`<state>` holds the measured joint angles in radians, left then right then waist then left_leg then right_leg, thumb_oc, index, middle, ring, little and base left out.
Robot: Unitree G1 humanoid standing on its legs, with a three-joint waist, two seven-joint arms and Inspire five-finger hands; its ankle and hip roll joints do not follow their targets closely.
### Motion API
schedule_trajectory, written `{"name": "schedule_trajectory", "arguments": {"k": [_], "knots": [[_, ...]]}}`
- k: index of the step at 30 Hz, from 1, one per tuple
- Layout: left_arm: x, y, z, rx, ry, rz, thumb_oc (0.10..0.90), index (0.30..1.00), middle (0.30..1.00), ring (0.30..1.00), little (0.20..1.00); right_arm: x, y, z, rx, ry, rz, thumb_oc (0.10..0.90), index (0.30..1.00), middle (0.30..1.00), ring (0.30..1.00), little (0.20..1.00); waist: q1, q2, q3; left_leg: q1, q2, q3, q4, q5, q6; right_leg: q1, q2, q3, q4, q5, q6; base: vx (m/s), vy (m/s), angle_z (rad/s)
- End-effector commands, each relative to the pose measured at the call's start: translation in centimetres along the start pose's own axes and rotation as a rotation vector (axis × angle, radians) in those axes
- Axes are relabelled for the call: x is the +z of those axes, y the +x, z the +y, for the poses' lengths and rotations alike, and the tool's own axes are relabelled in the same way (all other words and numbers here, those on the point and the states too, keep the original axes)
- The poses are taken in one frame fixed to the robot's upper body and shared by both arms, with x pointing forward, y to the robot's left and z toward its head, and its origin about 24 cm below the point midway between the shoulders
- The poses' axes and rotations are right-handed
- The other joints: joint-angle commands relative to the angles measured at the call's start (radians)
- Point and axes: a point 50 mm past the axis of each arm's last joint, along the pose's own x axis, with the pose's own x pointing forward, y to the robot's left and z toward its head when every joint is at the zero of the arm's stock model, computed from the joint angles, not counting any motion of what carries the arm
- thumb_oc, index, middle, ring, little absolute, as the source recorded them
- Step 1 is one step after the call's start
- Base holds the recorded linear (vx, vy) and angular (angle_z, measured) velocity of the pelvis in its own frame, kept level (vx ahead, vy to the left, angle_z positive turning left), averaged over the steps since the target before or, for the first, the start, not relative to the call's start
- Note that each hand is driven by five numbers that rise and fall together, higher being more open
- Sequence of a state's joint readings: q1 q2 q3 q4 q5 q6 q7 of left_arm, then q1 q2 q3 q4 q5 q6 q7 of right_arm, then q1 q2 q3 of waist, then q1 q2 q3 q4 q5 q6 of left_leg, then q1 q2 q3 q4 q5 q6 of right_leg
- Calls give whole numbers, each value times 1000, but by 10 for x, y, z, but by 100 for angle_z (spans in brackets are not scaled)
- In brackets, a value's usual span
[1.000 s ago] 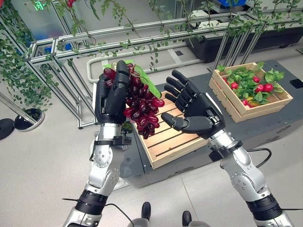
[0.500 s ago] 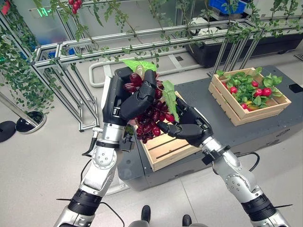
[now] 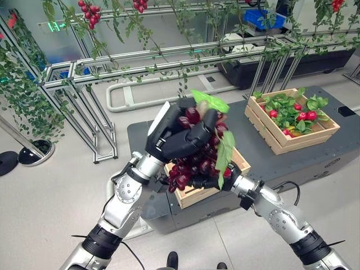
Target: Pick up the fruits from the basket on one side to the basket on the other side
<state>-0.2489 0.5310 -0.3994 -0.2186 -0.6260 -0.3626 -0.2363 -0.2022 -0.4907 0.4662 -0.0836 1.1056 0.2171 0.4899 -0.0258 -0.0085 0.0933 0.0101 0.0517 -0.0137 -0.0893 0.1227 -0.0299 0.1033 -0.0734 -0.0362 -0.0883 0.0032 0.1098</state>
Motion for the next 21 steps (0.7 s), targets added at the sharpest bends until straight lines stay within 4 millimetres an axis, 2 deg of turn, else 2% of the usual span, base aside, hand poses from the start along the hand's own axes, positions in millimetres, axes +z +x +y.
{"name": "schedule_trajectory", "arguments": {"k": [1,7,8,9,10,21], "knots": [[32,34,-14,-113,-114,-239,400,300,300,300,300,22,24,35,365,81,-225,800,900,900,900,900,19,-13,-144,43,16,25,2,-109,6,-39,-22,-3,2,52,-15,0,0,0],[27,29,-10,-85,-122,-209,400,300,300,300,300,27,24,44,441,147,-325,800,900,900,900,900,25,-8,-148,39,14,18,2,-110,8,-44,-21,3,1,52,-15,0,0,0],[27,28,-10,-82,-119,-208,400,300,300,300,300,27,24,45,446,151,-330,755,832,832,832,832,25,-8,-147,39,13,17,2,-110,9,-43,-21,3,1,51,-15,0,0,0],[27,28,-9,-76,-112,-205,400,300,300,300,300,28,24,45,449,148,-335,558,538,538,538,538,24,-7,-147,38,13,17,2,-110,10,-44,-20,4,1,51,-15,0,0,0],[26,27,-7,-67,-104,-202,400,300,300,300,300,28,23,45,447,146,-341,400,300,300,300,300,24,-6,-147,38,13,16,2,-109,10,-44,-20,5,1,51,-15,0,0,0],[24,23,-3,-26,-68,-192,400,300,300,300,300,29,19,42,417,158,-382,400,300,300,300,300,20,-7,-143,37,15,14,2,-109,11,-47,-18,8,1,50,-17,-1,0,0]]}}
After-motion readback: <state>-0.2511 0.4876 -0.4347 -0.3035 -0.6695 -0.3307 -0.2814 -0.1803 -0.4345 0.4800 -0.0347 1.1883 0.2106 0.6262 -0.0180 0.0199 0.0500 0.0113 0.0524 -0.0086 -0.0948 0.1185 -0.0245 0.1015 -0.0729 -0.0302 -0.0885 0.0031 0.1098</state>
